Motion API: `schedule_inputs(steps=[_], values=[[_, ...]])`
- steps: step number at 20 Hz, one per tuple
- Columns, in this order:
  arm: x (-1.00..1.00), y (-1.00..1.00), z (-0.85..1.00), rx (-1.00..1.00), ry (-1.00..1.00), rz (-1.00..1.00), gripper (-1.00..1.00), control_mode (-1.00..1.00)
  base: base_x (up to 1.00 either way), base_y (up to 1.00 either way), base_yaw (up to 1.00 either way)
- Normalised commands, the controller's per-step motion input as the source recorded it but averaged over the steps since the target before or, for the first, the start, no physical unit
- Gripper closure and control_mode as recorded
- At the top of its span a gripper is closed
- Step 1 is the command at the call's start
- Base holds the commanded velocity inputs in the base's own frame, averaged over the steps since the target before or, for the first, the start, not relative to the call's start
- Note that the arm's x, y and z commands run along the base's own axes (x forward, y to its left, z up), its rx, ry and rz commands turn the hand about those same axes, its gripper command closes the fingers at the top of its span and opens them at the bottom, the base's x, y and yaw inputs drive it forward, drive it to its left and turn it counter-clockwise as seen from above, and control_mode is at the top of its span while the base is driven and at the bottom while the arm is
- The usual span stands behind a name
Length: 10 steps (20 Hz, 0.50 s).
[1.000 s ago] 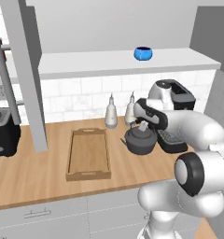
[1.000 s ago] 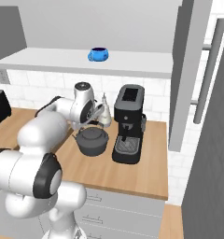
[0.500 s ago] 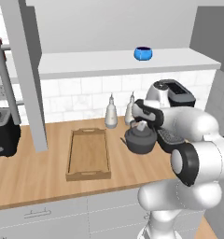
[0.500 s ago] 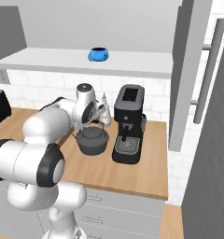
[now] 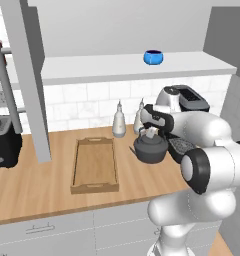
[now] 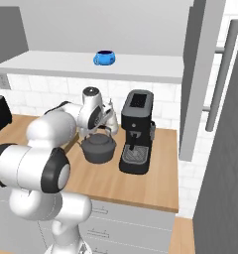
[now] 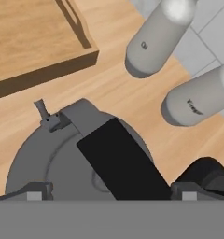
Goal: Pick the kettle from the counter and place it on the tray. Then pick the mug from the cabinet and place it on the tray. Then close the cabinet doors.
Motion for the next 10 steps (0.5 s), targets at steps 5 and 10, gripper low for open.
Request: schedule_inputs(steps=[5,10], values=[[0.00,0.00,-0.13,0.00,-0.07,0.19,-1.00,-1.00,0.00,0.00,0.00],[0.00,0.00,-0.19,0.00,-0.01,0.10,1.00,-1.00,0.00,0.00,0.00]])
